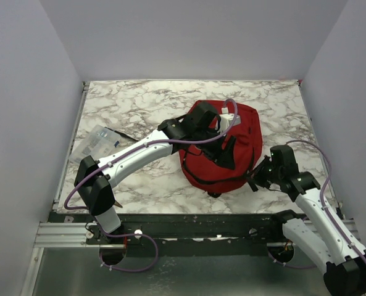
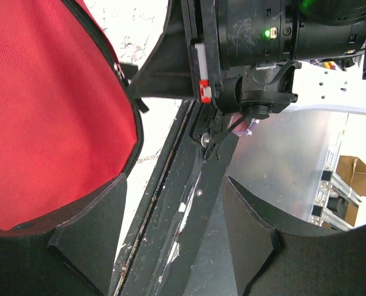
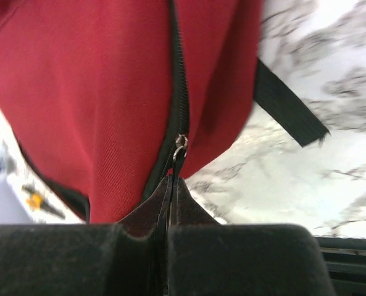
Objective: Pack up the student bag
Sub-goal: Zip the student bag at the center of the board.
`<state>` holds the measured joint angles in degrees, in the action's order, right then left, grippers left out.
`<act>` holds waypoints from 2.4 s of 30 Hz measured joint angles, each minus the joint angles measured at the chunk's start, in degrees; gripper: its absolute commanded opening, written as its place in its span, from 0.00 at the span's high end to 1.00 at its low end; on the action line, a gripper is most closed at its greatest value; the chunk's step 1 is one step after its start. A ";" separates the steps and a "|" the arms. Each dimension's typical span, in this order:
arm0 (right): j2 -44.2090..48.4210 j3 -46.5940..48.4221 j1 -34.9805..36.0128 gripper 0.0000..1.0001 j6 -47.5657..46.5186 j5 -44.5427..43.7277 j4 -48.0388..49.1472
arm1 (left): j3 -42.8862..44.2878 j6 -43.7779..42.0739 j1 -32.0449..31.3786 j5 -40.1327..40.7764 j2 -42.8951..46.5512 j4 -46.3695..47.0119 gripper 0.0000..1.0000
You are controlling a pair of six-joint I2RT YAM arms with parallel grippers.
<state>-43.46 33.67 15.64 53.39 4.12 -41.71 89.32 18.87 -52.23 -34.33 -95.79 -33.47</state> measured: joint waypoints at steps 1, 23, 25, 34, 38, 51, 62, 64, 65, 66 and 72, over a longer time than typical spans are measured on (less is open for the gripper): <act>0.17 -0.50 0.00 0.99 -1.33 2.75 0.94 | 0.00 0.00 0.11 0.00 0.00 0.00 0.35; 3.89 2.89 0.00 0.60 -17.20 22.14 0.13 | -26.99 7.06 0.11 4.52 16.68 23.76 0.34; 5.14 3.74 0.02 0.60 -16.22 19.41 0.07 | -33.00 10.73 -1.44 8.44 19.80 28.57 0.34; -1.29 4.15 0.04 0.60 -6.58 2.62 0.28 | -39.78 22.08 -13.16 28.63 23.78 36.83 0.41; -2.05 1.90 0.04 0.59 -3.85 1.84 2.54 | -39.82 24.50 -14.51 33.40 21.99 38.64 0.42; -0.79 -9.88 0.04 0.64 3.13 9.46 18.32 | -39.82 25.29 -17.64 37.44 14.73 39.01 0.28; -1.62 -10.01 0.04 0.96 5.31 10.82 22.58 | -39.23 24.92 -17.77 38.84 8.72 39.34 0.36; -1.40 -10.01 0.04 0.96 5.35 10.82 22.60 | -39.01 24.70 -17.77 39.10 8.26 39.15 0.36; -1.27 -10.01 0.04 0.96 5.38 10.82 22.58 | -38.84 24.61 -17.77 39.19 8.22 38.97 0.36; -1.05 -10.01 0.04 0.96 5.38 10.82 22.60 | -38.38 24.52 -17.77 39.39 8.02 38.80 0.36; -0.13 -9.94 0.04 0.98 5.53 10.82 22.49 | -34.84 24.37 -17.75 39.74 4.96 38.42 0.40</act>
<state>-43.59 23.73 15.68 58.92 14.94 -19.22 54.48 43.24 -69.97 5.41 -90.83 4.95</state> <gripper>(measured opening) 0.035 0.636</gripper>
